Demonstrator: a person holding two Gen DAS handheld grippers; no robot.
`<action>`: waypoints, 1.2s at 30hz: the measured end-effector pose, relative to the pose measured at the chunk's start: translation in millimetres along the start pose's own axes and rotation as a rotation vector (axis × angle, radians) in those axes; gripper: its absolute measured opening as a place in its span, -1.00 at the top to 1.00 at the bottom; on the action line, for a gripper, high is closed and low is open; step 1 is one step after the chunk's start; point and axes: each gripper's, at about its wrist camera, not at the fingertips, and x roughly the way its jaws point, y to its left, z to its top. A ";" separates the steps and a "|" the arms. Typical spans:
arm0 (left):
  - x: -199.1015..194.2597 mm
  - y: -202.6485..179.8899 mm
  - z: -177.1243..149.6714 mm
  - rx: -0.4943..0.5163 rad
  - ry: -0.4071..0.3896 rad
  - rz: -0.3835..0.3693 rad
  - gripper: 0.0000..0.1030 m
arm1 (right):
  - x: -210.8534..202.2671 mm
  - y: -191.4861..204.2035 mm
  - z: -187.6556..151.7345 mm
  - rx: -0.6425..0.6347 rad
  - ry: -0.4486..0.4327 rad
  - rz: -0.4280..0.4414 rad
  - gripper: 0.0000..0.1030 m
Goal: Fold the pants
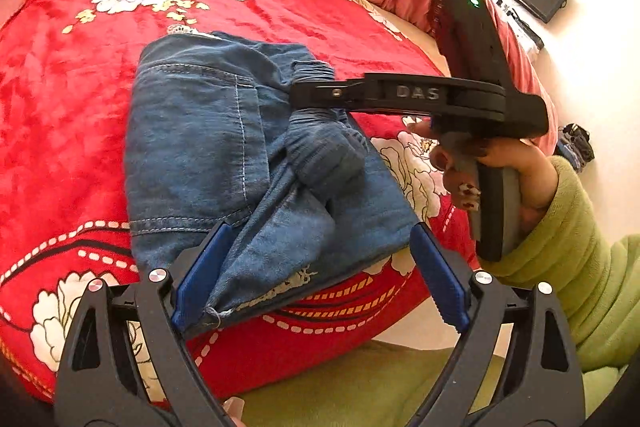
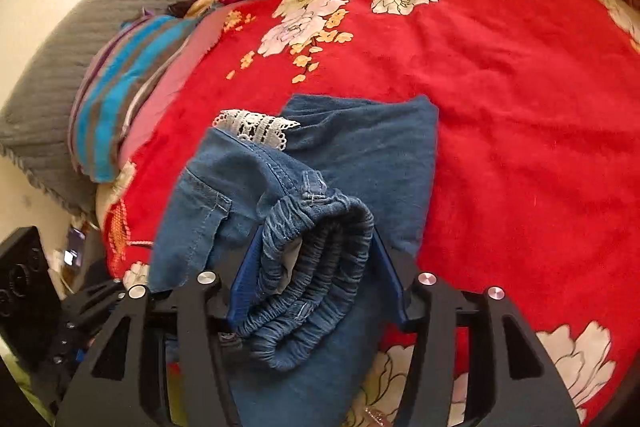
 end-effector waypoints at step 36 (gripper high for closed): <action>39.4 65.7 76.1 -0.068 0.125 0.311 0.21 | -14.2 144.9 -92.4 -0.943 0.047 -0.012 0.89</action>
